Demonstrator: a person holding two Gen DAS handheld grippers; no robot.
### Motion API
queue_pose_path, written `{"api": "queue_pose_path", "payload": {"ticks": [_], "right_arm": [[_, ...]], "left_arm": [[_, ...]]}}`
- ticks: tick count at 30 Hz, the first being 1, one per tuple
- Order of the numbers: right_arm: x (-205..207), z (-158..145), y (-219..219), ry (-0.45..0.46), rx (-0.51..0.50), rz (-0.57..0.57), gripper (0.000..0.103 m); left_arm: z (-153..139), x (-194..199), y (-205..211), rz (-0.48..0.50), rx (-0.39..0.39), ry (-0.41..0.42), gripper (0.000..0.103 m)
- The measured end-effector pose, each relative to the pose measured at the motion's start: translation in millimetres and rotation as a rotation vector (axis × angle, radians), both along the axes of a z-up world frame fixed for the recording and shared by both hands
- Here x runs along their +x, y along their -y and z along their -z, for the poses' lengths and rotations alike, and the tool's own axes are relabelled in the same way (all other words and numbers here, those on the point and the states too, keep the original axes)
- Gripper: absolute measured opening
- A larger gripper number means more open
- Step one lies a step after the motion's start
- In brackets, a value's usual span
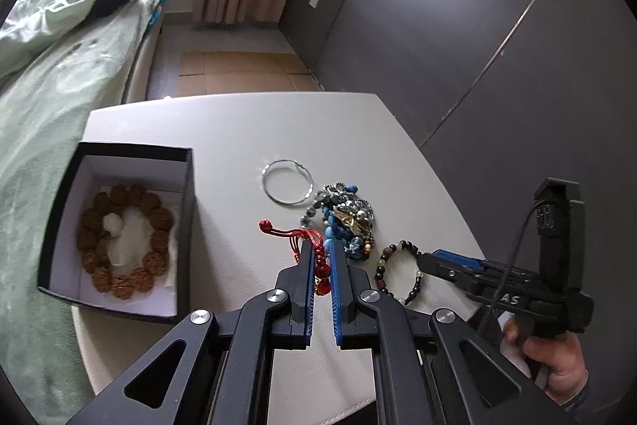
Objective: Organize jewelry
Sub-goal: 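Grasp the red cord bracelet with the left gripper, then carry the red cord into the box with the left gripper while the right grasps the black-green bracelet, then lower the black-green bead bracelet into the box and open the right gripper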
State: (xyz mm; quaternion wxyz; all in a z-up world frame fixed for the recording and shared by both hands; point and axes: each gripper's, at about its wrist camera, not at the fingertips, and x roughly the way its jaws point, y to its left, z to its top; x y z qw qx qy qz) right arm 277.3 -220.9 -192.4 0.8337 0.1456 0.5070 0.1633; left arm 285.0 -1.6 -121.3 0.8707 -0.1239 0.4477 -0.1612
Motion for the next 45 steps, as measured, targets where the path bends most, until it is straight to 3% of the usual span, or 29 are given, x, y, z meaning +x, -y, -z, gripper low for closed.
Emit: {"api": "queue_pose_path", "payload": {"ticks": [8,10,14,21,33,34,35,36,38,45], "right_arm": [[6.0,-0.9,-31.6,0.010,-0.193,-0.018,0.041],[5.8,-1.3,-41.4,0.024,-0.274,-0.027,0.036],[5.6,-1.7,-46.1,0.048,-0.390,-0.026,0.012],[2.2,-12.3,-37.3,0.047,-0.276,-0.044,0.010],[-9.6,-80.5,-69.9,0.197,-0.206,-0.121,0.009],[-9.9,-85.2,-74.4,0.206,-0.201,-0.127,0.010],[-9.4,-91.5,-79.2,0.217,-0.192,-0.135,0.010],[-5.4,-95.7,-87.2,0.224,-0.188,-0.141,0.010],[-4.1,-104.6,-97.6,0.242,-0.168,-0.159,0.010],[-5.3,-126.4,-136.7,0.286,-0.114,-0.231,0.010]], "left_arm": [[-13.6,-11.1,-25.8,-0.037,-0.026,0.028,0.007],[-19.0,-12.8,-32.6,-0.045,-0.033,0.036,0.007],[-28.1,-17.5,-46.1,-0.063,-0.040,0.055,0.007],[-40.8,-23.5,-71.8,-0.108,-0.055,0.081,0.007],[-30.6,-8.6,-108.5,-0.165,-0.094,0.031,0.009],[-27.4,-5.3,-110.1,-0.161,-0.102,0.009,0.011],[-24.8,-2.7,-111.3,-0.160,-0.103,-0.009,0.022],[-22.3,-1.4,-112.8,-0.163,-0.106,-0.027,0.044],[-20.7,-4.2,-118.5,-0.179,-0.126,-0.016,0.065],[-22.7,-19.1,-145.9,-0.247,-0.129,0.010,0.067]]}}
